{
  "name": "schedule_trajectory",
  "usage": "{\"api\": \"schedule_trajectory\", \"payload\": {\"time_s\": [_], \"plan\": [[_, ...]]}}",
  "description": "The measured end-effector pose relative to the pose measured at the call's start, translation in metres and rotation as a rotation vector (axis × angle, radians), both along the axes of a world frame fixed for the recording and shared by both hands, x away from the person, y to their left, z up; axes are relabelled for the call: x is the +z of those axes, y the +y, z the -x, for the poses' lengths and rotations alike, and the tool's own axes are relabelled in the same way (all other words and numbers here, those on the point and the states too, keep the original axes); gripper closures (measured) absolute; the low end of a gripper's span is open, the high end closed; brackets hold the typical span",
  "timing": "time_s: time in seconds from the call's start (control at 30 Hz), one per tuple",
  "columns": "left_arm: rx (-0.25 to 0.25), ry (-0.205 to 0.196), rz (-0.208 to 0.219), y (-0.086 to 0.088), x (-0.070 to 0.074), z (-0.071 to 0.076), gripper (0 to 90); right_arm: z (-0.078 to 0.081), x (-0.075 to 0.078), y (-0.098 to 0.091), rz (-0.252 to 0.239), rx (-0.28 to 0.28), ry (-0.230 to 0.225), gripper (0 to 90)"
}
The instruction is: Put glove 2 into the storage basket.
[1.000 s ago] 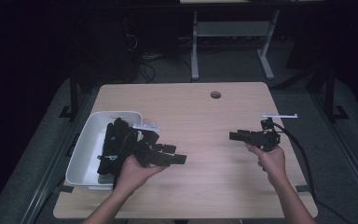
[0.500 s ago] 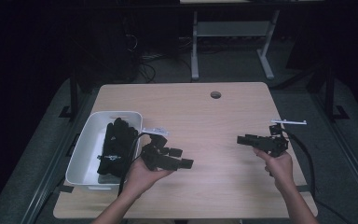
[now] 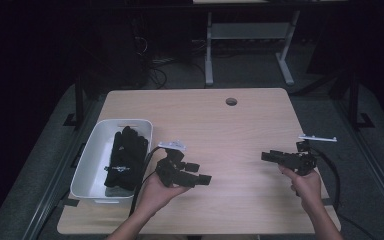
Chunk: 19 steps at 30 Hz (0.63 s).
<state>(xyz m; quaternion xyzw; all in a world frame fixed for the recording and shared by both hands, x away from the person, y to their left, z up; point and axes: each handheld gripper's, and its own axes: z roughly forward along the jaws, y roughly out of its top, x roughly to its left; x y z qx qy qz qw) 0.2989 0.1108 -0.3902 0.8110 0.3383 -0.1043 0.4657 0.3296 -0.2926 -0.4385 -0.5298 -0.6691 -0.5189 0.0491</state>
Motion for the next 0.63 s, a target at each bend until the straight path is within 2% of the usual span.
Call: {"api": "schedule_trajectory", "payload": {"time_s": [0.2, 0.37, 0.63], "plan": [[0.000, 0.004, 0.003, -0.003, -0.006, 0.002, 24.9, 0.006, -0.005, -0.006, -0.001, -0.008, 0.009, 31.5], [-0.015, -0.006, -0.013, -0.006, -0.009, 0.005, 24.8, 0.011, -0.009, -0.011, -0.004, -0.014, 0.015, 31.4], [-0.021, -0.007, -0.005, -0.008, -0.012, 0.008, 24.8, 0.021, -0.010, -0.015, 0.014, -0.019, -0.003, 31.0]]}}
